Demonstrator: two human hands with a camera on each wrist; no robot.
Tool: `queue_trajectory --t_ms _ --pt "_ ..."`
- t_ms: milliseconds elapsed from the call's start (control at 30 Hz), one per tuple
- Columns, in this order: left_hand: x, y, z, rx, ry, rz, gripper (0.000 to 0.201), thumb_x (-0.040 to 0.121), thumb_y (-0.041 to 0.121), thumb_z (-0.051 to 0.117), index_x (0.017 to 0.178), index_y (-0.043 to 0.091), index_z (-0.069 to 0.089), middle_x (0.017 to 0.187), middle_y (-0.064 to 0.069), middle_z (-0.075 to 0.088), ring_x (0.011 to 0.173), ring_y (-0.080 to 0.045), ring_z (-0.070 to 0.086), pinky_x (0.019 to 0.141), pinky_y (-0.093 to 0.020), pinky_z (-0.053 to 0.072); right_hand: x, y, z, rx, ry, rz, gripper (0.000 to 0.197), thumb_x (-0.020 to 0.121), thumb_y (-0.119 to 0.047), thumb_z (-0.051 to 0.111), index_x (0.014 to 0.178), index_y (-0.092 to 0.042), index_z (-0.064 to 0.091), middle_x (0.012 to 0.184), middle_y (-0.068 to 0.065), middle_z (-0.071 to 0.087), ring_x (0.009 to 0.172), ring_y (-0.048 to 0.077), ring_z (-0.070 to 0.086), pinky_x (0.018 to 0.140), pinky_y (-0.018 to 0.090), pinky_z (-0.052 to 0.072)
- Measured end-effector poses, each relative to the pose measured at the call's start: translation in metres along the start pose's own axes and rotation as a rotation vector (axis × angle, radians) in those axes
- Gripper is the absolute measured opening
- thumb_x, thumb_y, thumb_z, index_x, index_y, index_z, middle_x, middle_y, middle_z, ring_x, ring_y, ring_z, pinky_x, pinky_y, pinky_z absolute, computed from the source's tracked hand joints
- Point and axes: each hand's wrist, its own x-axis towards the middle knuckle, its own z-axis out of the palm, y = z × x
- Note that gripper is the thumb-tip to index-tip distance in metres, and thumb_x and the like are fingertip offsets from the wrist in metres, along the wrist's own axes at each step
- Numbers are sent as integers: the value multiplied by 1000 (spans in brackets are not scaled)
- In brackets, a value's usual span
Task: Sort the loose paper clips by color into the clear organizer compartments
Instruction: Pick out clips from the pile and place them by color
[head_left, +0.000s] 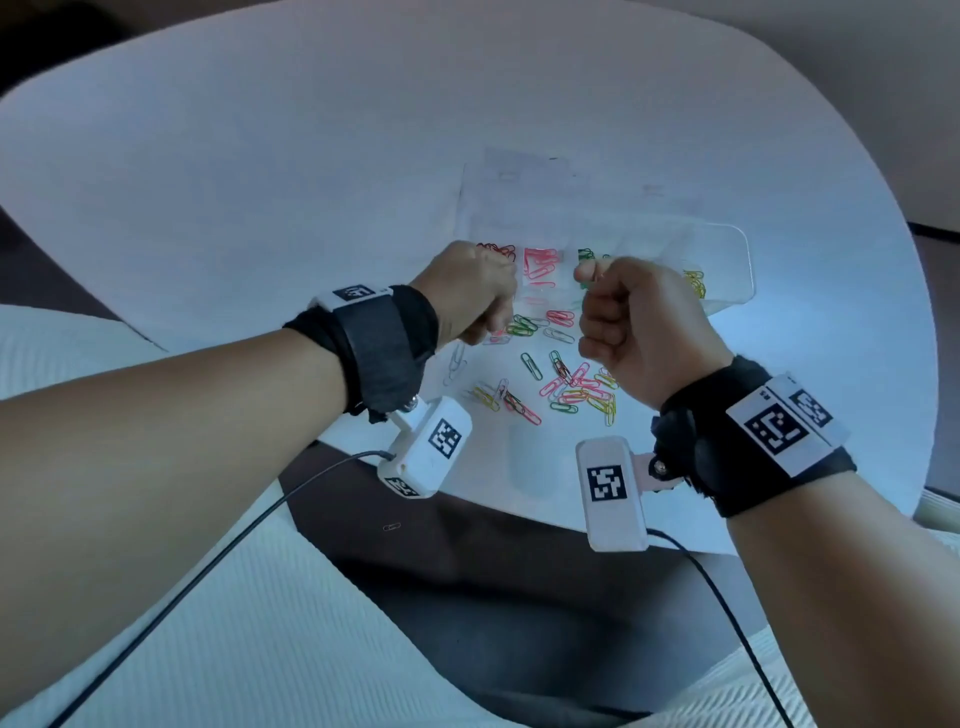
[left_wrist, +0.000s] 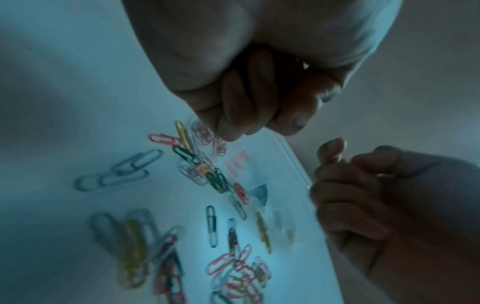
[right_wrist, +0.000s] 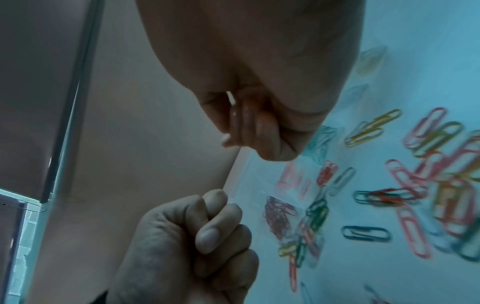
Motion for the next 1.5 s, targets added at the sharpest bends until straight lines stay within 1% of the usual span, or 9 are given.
queue_trajectory --t_ms 233,333,400,467,767,900,1200,1400,1500 --pt "0 20 -5 -351 72 60 30 57 -12 20 60 17 26 45 -9 34 42 -15 20 49 -29 8 29 -31 19 62 90 9 6 89 -9 50 88 -5 54 70 7 48 53 18 47 49 24 42" --pt "1 22 -7 -397 80 8 35 59 -13 18 72 15 35 49 -9 38 43 -13 19 49 -27 10 37 -33 19 117 54 120 39 92 -23 57 117 6 52 107 21 61 93 33 65 81 30 56" --pt "4 22 -7 -412 60 -45 33 65 -14 20 71 12 40 54 -10 41 46 -13 20 48 -24 13 38 -32 16 150 41 166 70 92 -29 60 145 7 32 149 30 34 135 45 35 110 46 36" --pt "6 23 -9 -397 56 -113 30 72 -12 24 69 11 42 59 -11 43 45 -14 23 46 -22 17 36 -32 13 168 16 155 75 93 -34 60 148 5 27 152 28 18 139 42 24 114 48 28" --pt "27 57 -7 -362 97 -230 17 81 -2 40 74 9 50 64 -5 47 51 -15 42 44 -18 36 -1 -38 -31 51 64 20 31 94 -31 59 118 -11 59 117 16 65 103 27 68 94 34 54" --pt "45 66 3 -377 134 -187 14 84 6 48 95 1 54 85 -14 55 75 -23 56 68 -26 55 -19 -34 -53 15 77 -13 24 94 -26 57 113 -12 62 112 14 68 101 25 69 94 33 54" --pt "29 67 15 183 119 152 35 80 32 55 114 25 61 123 3 59 117 -16 52 100 -31 41 -14 17 -83 -614 108 -79 8 90 -15 63 92 -17 71 92 6 74 86 25 72 87 40 57" --pt "-11 29 34 405 126 285 19 83 6 60 93 21 66 79 2 66 67 -13 58 56 -20 46 1 25 -79 -945 175 -287 12 88 -19 65 95 -20 75 85 -6 69 83 12 62 73 16 44" --pt "-18 0 37 657 42 242 18 82 10 63 88 27 67 75 11 64 67 -9 59 61 -19 47 4 32 -78 -1052 164 -343 19 91 -17 63 105 -18 75 98 -3 71 83 5 53 66 6 33"
